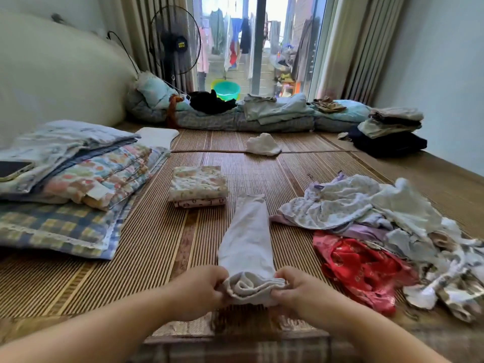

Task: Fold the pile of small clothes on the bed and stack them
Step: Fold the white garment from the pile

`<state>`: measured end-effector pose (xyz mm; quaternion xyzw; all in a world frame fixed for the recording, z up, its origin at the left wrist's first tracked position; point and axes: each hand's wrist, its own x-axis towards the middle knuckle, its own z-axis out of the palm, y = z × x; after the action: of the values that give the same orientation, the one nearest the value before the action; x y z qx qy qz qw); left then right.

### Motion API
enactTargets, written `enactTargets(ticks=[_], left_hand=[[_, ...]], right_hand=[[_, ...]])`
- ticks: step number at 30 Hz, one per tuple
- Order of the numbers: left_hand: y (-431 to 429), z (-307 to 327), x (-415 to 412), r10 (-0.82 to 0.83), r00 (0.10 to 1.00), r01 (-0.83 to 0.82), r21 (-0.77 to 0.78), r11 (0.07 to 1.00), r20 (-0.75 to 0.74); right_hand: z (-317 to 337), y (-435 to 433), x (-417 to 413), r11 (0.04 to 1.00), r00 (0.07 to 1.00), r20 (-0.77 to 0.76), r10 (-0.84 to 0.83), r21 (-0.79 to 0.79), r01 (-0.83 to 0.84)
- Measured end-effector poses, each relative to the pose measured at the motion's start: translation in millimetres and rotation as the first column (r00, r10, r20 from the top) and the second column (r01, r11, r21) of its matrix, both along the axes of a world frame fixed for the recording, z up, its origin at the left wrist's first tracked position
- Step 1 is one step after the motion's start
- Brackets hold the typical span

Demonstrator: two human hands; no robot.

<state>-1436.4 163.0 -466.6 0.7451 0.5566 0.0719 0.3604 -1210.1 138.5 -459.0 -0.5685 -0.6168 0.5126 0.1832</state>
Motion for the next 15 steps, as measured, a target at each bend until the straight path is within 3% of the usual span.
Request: enactTargets(ticks=[3, 6, 11, 13, 15], left_hand=[[-18, 7, -8, -0.033, 0.997, 0.046, -0.193, 0.98, 0.066], [-17, 17, -9, 0.0, 0.994, 0.027, -0.243, 0.97, 0.112], [22, 13, -1, 0.185, 0.963, -0.15, -0.178, 0.973, 0.198], [41, 4, 3, 0.279, 0.938, -0.268, -0.076, 0.96, 0.208], [49, -9, 5, 0.309, 0.942, -0.319, 0.067, 0.945, 0.133]], right_hand=[[10, -16, 2, 0.983, 0.993, -0.085, 0.082, -0.156, -0.094], [20, -8, 3, 0.982, 0.99, -0.104, 0.095, -0.152, -0.111], [13, 41, -9, 0.992, 0.983, -0.136, -0.124, -0.032, 0.121], [3, 61, -14, 0.968, 0.959, -0.146, -0.243, 0.026, 0.25], [-10, 69, -15, 0.942, 0.954, 0.003, -0.298, 0.162, 0.294]])
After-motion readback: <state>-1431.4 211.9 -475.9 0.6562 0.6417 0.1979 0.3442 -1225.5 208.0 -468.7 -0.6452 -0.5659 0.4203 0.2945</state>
